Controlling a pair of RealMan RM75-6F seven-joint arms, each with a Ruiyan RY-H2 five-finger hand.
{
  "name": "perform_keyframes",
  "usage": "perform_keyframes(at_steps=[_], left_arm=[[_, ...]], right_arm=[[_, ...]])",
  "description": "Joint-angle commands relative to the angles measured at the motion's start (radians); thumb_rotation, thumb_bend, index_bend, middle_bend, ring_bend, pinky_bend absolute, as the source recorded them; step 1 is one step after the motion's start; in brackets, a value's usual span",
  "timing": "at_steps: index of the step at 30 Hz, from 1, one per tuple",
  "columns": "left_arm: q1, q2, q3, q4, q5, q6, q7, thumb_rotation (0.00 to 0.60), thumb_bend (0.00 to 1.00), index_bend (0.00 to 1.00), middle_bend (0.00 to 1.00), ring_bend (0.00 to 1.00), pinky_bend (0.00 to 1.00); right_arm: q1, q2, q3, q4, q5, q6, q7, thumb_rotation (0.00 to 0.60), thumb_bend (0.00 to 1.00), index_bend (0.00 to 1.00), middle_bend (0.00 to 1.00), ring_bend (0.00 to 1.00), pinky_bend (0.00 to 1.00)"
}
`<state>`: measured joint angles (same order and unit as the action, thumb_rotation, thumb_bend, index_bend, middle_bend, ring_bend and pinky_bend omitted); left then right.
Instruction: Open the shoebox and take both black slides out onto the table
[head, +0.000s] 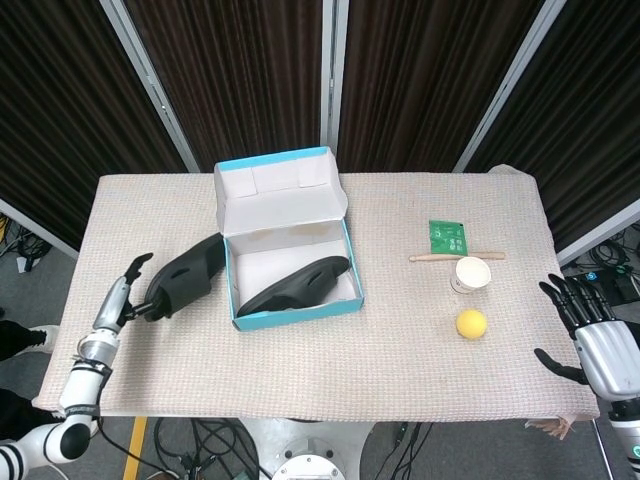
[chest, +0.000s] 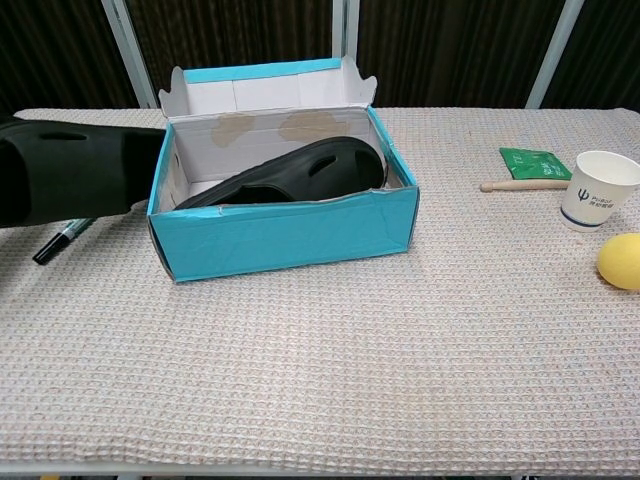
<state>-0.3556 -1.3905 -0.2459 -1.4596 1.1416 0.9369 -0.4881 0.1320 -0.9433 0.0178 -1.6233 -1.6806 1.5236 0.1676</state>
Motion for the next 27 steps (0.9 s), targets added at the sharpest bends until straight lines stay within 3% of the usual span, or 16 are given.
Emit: perform_keyframes(at_steps=[1,6,13,18,21,27], left_arm=[[0.0,0.102,0.064,-0.055,0.045,0.01,0.168,0.594,0.33,0.05,0.0,0.0,0.04],[0.0,0.198,0.086,-0.161,0.001,0.012,0.3,0.6,0.28,0.05,0.0,0.0,0.02],[-0.001,0.21,0.052,-0.208,0.1,0.067,0.17,0.6,0.2,0.05,0.0,0.0,0.03],[-0.096,0.184,0.008,-0.183,0.162,0.007,0.118,0.6,0.17,0.1,0.0,0.0,0.06],[-0.169,0.14,-0.02,-0.157,0.177,-0.022,0.153,0.6,0.16,0.15,0.02,0.0,0.09],[-0.335,0.074,-0.041,-0.113,0.141,-0.191,0.235,0.6,0.16,0.2,0.05,0.0,0.11]], right_arm=[[0.001,0.0,0.0,-0.001,-0.001,-0.001,-0.001,0.6,0.1,0.0,0.03,0.0,0.06],[0.004,-0.002,-0.001,0.0,-0.003,-0.005,-0.002,0.6,0.1,0.0,0.02,0.0,0.06],[0.005,-0.001,0.0,-0.002,-0.003,-0.006,-0.005,0.6,0.1,0.0,0.02,0.0,0.06],[0.008,-0.001,0.001,-0.007,-0.008,-0.007,-0.01,0.6,0.1,0.0,0.03,0.0,0.06],[0.011,-0.001,0.001,-0.01,-0.01,-0.011,-0.015,0.6,0.1,0.0,0.03,0.0,0.06],[0.013,0.003,0.002,-0.013,-0.002,-0.019,-0.017,0.6,0.1,0.0,0.03,0.0,0.06]])
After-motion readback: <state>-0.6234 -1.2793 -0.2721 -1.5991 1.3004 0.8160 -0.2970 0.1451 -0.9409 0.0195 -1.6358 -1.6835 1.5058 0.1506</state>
